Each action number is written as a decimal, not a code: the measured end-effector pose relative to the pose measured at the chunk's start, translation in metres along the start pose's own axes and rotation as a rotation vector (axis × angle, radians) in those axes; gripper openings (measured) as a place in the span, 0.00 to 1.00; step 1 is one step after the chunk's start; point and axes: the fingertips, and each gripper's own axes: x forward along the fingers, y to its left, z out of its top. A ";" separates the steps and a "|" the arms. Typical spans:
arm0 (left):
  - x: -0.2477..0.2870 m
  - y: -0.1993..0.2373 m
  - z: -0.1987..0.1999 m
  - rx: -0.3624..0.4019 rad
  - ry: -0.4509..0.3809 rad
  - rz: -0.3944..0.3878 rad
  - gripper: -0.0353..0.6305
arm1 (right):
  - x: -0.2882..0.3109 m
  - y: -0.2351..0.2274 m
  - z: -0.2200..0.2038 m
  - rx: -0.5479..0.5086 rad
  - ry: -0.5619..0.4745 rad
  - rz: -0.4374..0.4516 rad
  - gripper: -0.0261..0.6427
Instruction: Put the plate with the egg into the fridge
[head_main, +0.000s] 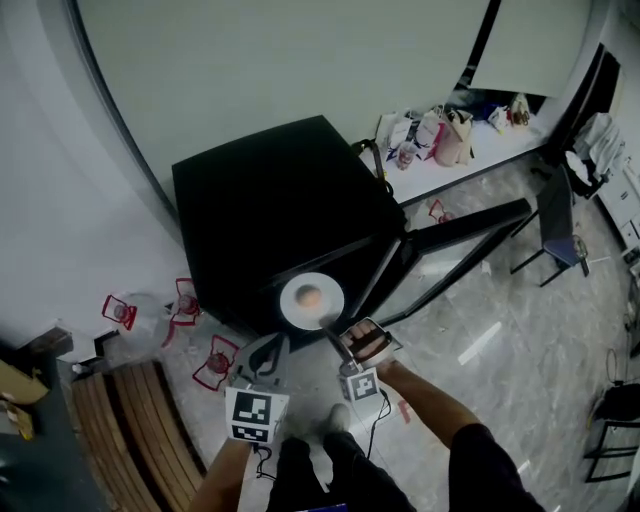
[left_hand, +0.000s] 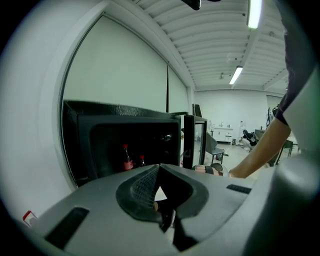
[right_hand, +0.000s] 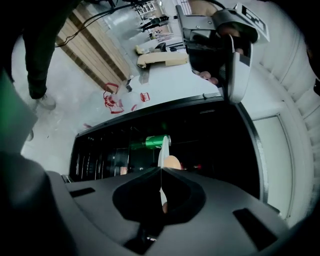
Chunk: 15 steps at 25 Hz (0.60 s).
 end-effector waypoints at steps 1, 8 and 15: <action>0.006 0.000 -0.010 0.000 0.002 0.013 0.07 | 0.008 0.008 -0.002 -0.016 -0.009 0.009 0.06; 0.051 0.021 -0.072 -0.003 0.014 0.108 0.07 | 0.054 0.043 -0.007 -0.095 -0.076 0.025 0.06; 0.090 0.034 -0.118 0.012 0.016 0.181 0.07 | 0.097 0.073 -0.010 -0.164 -0.140 0.032 0.06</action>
